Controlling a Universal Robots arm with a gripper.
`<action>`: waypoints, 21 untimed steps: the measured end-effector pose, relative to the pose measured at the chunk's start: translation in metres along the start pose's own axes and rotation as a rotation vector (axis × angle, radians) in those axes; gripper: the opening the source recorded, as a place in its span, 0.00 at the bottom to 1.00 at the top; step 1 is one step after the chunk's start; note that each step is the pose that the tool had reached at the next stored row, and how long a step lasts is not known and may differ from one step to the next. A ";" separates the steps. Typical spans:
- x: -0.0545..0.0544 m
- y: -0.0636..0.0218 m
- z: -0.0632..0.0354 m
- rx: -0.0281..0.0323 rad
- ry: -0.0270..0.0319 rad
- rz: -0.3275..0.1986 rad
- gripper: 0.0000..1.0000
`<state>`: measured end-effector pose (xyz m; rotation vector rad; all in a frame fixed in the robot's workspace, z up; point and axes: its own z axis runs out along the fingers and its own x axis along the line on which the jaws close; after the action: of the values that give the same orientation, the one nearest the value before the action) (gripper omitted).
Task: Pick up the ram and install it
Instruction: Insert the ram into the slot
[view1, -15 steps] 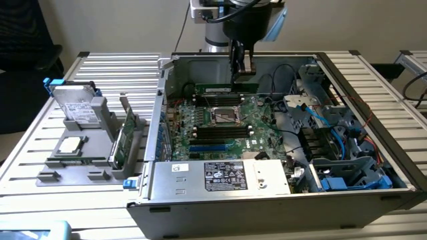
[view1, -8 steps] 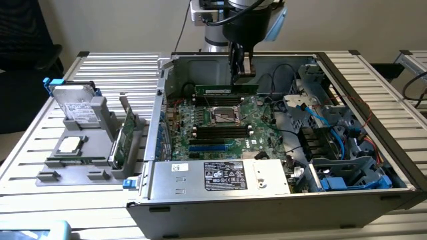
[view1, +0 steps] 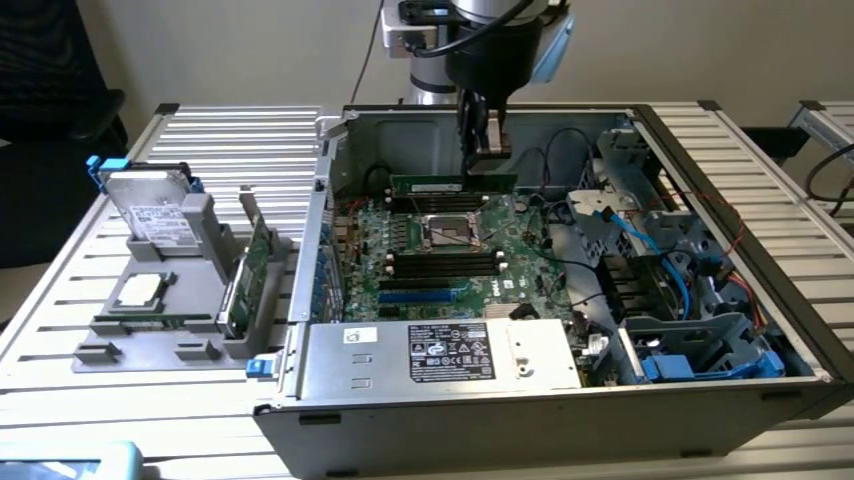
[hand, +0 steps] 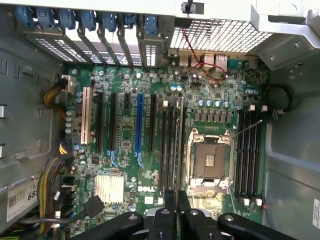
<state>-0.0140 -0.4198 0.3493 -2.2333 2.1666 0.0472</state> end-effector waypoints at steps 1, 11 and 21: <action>0.000 0.0000 0.0004 -0.0002 0.0036 0.000 0.13; -0.011 -0.0003 0.0116 -0.0012 0.0371 0.000 0.13; -0.013 -0.0005 0.0182 -0.0019 0.0581 0.000 0.13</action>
<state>-0.0140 -0.4057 0.3317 -2.2635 2.1960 -0.0159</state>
